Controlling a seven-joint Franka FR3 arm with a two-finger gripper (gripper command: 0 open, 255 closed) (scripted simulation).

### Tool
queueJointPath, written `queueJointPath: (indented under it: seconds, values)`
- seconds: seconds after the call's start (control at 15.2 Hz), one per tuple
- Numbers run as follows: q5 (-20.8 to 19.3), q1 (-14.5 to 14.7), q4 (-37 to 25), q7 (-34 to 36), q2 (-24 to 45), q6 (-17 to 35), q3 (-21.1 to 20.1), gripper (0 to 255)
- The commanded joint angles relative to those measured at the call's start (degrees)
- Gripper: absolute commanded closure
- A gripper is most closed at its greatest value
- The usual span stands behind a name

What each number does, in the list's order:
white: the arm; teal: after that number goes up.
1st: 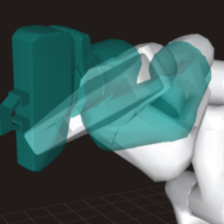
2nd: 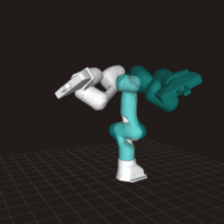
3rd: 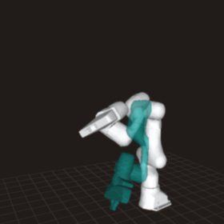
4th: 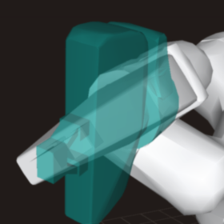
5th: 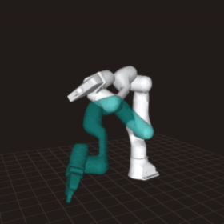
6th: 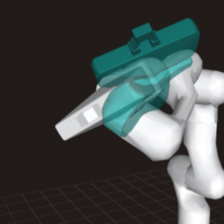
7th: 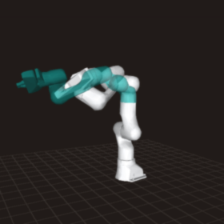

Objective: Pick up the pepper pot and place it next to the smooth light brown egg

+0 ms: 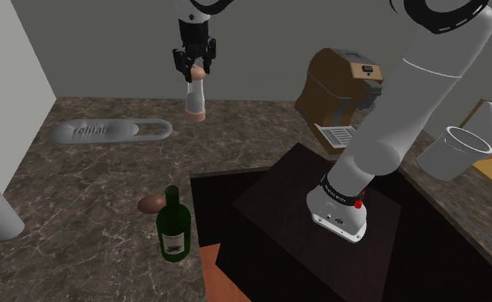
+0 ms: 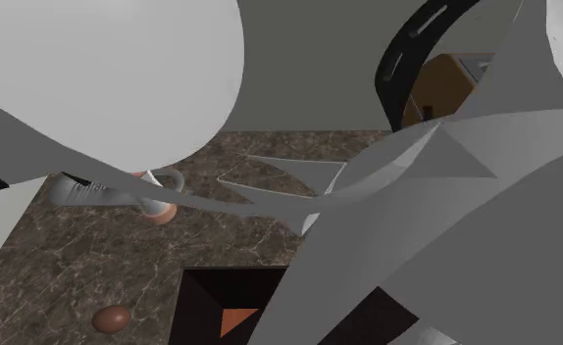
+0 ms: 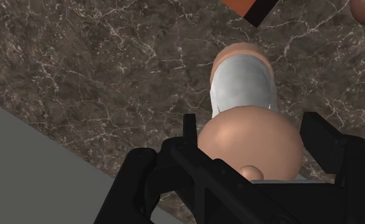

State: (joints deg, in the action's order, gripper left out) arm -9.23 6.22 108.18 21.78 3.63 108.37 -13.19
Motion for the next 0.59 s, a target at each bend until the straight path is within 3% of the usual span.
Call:
queueJointPath:
  seconds: [0.0,0.53]
  values:
    - [-0.3,1.4,-2.5,2.6,1.9,-1.1,-1.2,255]
    - [-3.0,8.1,-16.6,12.5,12.5,-6.5,-4.9,255]
